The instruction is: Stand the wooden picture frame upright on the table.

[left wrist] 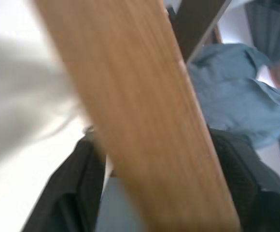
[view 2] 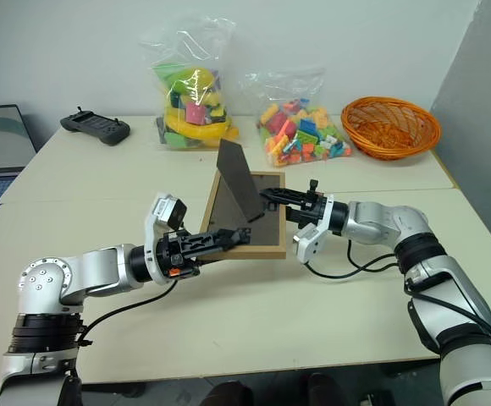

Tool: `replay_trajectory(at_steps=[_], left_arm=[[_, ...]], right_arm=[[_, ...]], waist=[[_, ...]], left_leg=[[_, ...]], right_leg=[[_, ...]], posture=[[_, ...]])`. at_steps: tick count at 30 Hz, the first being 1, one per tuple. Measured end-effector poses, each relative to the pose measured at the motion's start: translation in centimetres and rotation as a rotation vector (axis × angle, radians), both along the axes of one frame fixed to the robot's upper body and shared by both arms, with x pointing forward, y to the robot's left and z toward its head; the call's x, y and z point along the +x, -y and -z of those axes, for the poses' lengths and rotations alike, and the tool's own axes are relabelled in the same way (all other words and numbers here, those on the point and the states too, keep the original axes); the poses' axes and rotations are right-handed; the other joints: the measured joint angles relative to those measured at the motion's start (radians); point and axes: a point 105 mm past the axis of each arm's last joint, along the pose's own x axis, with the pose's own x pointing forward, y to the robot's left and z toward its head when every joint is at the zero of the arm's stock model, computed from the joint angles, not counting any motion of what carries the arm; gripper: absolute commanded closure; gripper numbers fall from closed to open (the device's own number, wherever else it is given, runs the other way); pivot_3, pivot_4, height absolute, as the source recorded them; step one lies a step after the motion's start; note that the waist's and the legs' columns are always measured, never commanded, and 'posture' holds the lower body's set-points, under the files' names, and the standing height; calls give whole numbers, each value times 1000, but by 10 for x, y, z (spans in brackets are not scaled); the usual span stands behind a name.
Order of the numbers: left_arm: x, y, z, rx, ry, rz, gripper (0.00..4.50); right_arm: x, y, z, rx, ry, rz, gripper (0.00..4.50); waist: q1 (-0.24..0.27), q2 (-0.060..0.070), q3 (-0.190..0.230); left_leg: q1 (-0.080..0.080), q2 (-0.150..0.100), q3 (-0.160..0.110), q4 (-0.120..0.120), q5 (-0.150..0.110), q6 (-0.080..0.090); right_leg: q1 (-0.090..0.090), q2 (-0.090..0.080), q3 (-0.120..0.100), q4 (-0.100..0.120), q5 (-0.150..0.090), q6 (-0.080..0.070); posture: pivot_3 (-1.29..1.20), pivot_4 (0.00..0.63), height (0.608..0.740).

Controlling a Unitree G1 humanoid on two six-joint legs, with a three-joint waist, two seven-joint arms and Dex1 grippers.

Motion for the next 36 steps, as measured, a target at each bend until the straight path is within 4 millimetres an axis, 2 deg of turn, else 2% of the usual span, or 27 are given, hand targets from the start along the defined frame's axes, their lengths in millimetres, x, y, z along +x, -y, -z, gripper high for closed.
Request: replay_trajectory(at_steps=[3,6,8,10,11,13,14,15,17,19,24,26,29,31,33,36], left_arm=[[9,-15,-23,5,97,-134,3],[-1,-28,-44,114,236,-229,0],[-8,-34,-43,273,329,-293,0],[-17,-32,-27,469,415,-318,0],[-20,-30,-20,530,445,-319,0],[-21,-27,5,685,513,-336,0],[-19,-29,25,788,560,-352,0],[-16,-31,31,832,593,-369,0],[-10,-36,32,874,662,-420,0],[-3,-40,26,859,727,-498,0],[-2,-42,30,867,789,-522,0],[-3,-38,33,855,801,-504,0],[-5,-36,36,858,816,-485,0],[-6,-36,38,858,815,-477,0],[-7,-34,39,847,815,-469,0],[-6,-33,39,840,819,-456,0]], right_arm=[[10,9,0,45,-124,60,3194],[21,21,5,125,-309,144,3194],[32,27,13,215,-530,212,3195],[39,29,26,300,-857,227,3195],[38,27,28,322,-965,209,3195],[35,15,23,371,-1204,137,3195],[31,8,13,397,-1333,77,3195],[29,5,9,399,-1385,53,3195],[26,0,4,388,-1463,25,3195],[22,-5,9,361,-1550,14,3195],[20,-11,43,307,-1708,58,3195],[21,-9,65,307,-1769,115,3195],[23,-11,67,320,-1761,109,3195],[23,-10,67,312,-1749,113,2494],[23,-7,71,304,-1748,139,2170],[20,-4,82,305,-1777,161,1391]], waist=[[-1,-2,1],[-4,-5,3],[-7,-5,3],[-5,-3,3],[-4,-3,4],[0,-1,5],[4,1,6],[6,1,6],[11,1,6],[23,1,6],[30,1,6],[30,1,6],[27,1,6],[27,0,6],[28,0,6],[29,0,5]], left_leg=[[0,1,1,0,0,0],[0,2,0,0,0,0],[1,3,0,0,0,1],[1,3,0,-1,-1,1],[1,2,0,-1,-1,1],[1,2,-1,-3,-1,1],[1,1,-1,-4,-1,2],[1,1,-2,-4,-2,4],[1,1,-3,-4,-3,5],[0,1,-2,-3,-3,6],[-1,0,-1,-2,-4,8],[-2,1,-1,-2,-4,8],[-1,1,-1,-2,-4,8],[-1,1,-1,-2,-4,8],[-1,1,-1,-2,-4,8],[-2,1,-1,-2,-5,8]], right_leg=[[0,0,0,-1,0,0],[2,0,-1,-2,0,0],[2,0,0,-3,0,0],[2,0,0,-2,0,0],[2,0,0,-2,0,0],[1,0,-1,-1,0,-1],[1,0,-1,0,0,-1],[0,0,-2,0,0,-1],[0,0,-3,0,0,-1],[0,0,-3,-1,0,-1],[0,-1,-3,-1,0,-1],[-1,-1,-3,-1,0,-1],[-1,0,-3,0,0,-1],[-1,0,-3,0,0,-1],[-1,0,-3,0,0,-1],[-1,0,-3,0,0,-1]], posture=[[0,150,740],[0,150,740],[0,150,740],[0,150,740],[0,150,740],[0,150,740],[0,150,740],[0,150,740],[0,150,740],[0,150,740],[0,150,740],[0,150,740],[0,150,740],[0,150,740],[0,150,740],[0,150,740]])
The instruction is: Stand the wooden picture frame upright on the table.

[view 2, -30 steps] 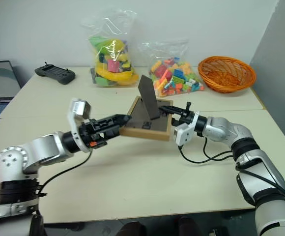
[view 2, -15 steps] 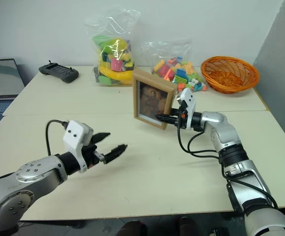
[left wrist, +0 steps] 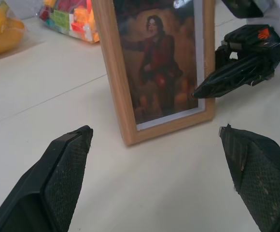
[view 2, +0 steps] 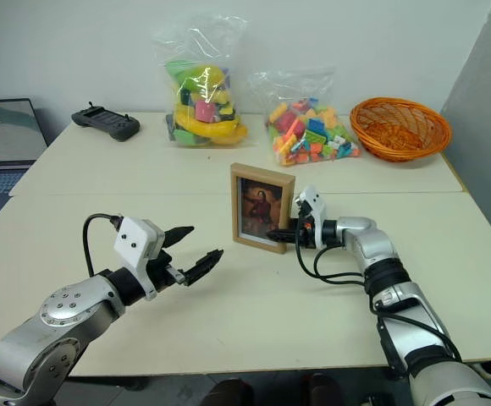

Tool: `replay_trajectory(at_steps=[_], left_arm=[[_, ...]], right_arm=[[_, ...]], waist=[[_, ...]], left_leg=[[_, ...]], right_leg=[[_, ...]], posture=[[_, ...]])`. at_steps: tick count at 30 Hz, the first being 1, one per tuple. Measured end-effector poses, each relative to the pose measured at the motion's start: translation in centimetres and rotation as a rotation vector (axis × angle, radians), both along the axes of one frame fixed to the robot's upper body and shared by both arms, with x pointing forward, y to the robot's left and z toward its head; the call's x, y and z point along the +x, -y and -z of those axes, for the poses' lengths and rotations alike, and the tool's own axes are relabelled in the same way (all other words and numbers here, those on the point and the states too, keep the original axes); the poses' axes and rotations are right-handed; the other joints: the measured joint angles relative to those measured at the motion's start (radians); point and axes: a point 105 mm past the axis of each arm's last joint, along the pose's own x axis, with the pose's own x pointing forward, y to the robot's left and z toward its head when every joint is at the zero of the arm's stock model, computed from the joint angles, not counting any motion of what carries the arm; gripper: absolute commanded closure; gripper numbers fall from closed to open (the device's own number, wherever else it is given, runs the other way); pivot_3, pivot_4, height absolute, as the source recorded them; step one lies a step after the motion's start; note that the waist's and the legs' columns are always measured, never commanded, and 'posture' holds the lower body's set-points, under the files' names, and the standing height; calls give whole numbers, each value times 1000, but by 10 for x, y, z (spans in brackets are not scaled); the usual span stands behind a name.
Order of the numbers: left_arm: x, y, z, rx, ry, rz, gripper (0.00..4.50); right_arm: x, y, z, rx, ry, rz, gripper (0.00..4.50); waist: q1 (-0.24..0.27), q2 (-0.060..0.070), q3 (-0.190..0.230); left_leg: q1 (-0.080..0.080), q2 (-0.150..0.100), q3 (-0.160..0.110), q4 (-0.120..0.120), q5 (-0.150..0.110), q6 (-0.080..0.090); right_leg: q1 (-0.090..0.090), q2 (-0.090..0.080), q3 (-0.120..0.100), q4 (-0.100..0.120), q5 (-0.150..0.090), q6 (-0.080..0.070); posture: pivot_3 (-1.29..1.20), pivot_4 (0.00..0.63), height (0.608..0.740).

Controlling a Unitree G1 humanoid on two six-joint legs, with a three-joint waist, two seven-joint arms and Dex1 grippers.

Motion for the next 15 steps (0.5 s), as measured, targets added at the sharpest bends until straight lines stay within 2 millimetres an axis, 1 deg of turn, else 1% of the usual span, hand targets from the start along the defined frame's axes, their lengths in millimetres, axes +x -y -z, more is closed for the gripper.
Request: replay_trajectory(at_steps=[1,3,4,5,7,9,10,11,12,13,15], left_arm=[[2,0,0,-7,-1,0,0],[5,0,-1,-10,-5,7,0],[6,-1,-1,-8,-4,7,0],[9,-3,-1,1,-5,9,0],[13,-10,1,34,-14,8,0],[20,-20,2,48,-50,6,0],[22,-27,1,51,-73,8,0],[24,-33,-1,54,-93,8,0],[27,-42,-6,58,-113,10,0],[28,-47,-9,70,-123,16,0],[31,-56,-16,91,-144,41,0]], right_arm=[[-1,1,2,-4,-4,3,1200],[-4,9,3,-19,11,8,633],[-5,13,2,-27,18,12,464],[-5,22,0,-44,32,28,216],[-9,40,-1,-92,67,52,38],[-15,69,2,-155,87,108,38],[-20,79,1,-177,95,117,38],[-25,85,-3,-193,103,121,38],[-31,92,-12,-204,120,124,38],[-35,93,-21,-197,127,116,38],[-46,89,-50,-159,157,91,38]], waist=[[0,0,0],[-1,0,0],[0,0,0],[0,0,0],[2,0,0],[2,0,0],[1,0,0],[0,0,0],[-2,0,0],[-6,0,0],[-14,0,0]], left_leg=[[0,0,0,0,0,0],[0,0,0,0,0,0],[0,0,0,0,0,0],[0,0,0,0,0,0],[0,0,-1,0,0,0],[-1,0,-1,0,0,0],[-1,0,-2,0,0,0],[-1,0,-2,0,0,1],[-1,0,-2,0,0,1],[-1,0,-2,0,0,1],[1,0,-3,-1,0,1]], right_leg=[[0,0,0,0,0,0],[0,0,0,0,0,0],[0,0,0,0,0,0],[0,0,0,0,0,0],[0,0,-1,0,0,0],[0,0,-1,0,0,0],[0,0,-2,-1,0,0],[0,0,-2,0,0,0],[0,1,-2,0,0,0],[-1,1,-2,0,0,0],[0,2,-1,0,0,0]], posture=[[0,150,740],[0,150,740],[0,150,740],[0,150,740],[0,150,740],[0,150,740],[0,150,740],[0,150,740],[0,150,740],[0,150,740],[0,150,740]])
